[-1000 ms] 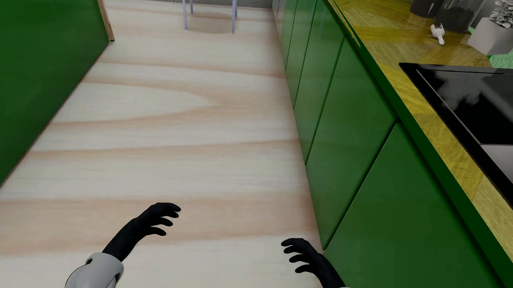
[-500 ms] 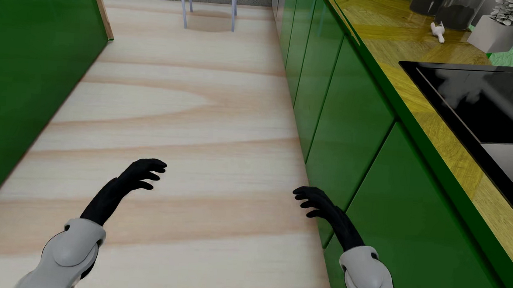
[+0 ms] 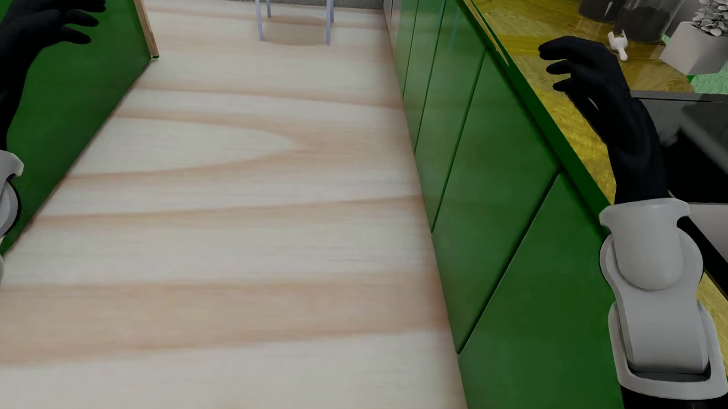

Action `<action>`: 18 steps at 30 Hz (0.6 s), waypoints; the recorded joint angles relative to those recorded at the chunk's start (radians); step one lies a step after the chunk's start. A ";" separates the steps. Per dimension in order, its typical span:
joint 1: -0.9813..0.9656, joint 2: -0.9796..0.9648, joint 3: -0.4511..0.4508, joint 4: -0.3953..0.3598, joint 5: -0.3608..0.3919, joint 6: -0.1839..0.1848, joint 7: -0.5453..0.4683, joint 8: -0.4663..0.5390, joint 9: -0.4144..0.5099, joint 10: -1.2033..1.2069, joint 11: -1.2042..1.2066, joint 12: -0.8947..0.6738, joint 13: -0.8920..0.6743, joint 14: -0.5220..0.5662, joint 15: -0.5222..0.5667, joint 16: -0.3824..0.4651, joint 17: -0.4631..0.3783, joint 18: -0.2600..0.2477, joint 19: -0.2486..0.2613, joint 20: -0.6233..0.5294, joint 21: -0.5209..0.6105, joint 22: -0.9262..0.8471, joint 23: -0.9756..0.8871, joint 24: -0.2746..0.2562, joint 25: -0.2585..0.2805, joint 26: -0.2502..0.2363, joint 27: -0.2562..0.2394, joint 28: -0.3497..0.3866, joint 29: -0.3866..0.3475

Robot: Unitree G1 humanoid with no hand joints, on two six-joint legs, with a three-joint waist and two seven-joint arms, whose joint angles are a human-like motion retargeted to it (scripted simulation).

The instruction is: Extend upward

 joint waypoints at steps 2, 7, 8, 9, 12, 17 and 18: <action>-0.001 0.001 -0.002 -0.001 0.001 0.002 0.000 0.000 -0.001 0.000 -0.003 -0.073 -0.088 0.008 0.003 0.037 -0.037 0.000 0.000 0.019 -0.048 -0.004 -0.003 0.000 0.000 0.000 0.000 0.000 0.000; 0.000 0.004 -0.003 -0.006 0.000 -0.006 0.000 0.000 -0.006 -0.002 -0.012 -0.302 -0.331 0.010 0.010 0.155 -0.153 0.000 0.000 0.046 -0.099 -0.046 0.002 0.000 0.000 0.000 0.000 0.000 0.000; 0.001 0.002 -0.002 -0.007 0.000 -0.010 0.000 0.000 -0.007 -0.001 -0.006 -0.346 -0.372 0.005 0.007 0.179 -0.173 0.000 0.000 0.042 -0.098 -0.045 0.000 0.000 0.000 0.000 0.000 0.000 0.000; 0.002 0.006 -0.003 -0.008 0.001 -0.008 0.000 0.000 -0.007 0.001 -0.009 -0.387 -0.414 0.006 0.006 0.198 -0.191 0.000 0.000 0.041 -0.086 -0.054 0.000 0.000 0.000 0.000 0.000 0.000 0.000; 0.007 0.008 0.003 -0.011 0.000 -0.013 0.000 0.000 -0.009 -0.001 -0.009 -0.519 -0.529 0.003 0.002 0.249 -0.241 0.000 0.000 0.004 -0.039 -0.067 -0.001 0.000 0.000 0.000 0.000 0.000 0.000; 0.022 0.021 0.010 -0.015 0.000 -0.011 0.000 0.000 -0.007 -0.001 -0.014 -0.761 -0.729 -0.019 0.002 0.306 -0.293 0.000 0.000 -0.108 0.086 0.009 0.069 0.000 0.000 0.000 0.000 0.000 0.000; 0.025 0.024 0.012 -0.017 0.000 -0.008 0.000 0.000 -0.007 -0.001 -0.015 -0.801 -0.775 -0.021 0.002 0.320 -0.306 0.000 0.000 -0.131 0.122 0.022 0.085 0.000 0.000 0.000 0.000 0.000 0.000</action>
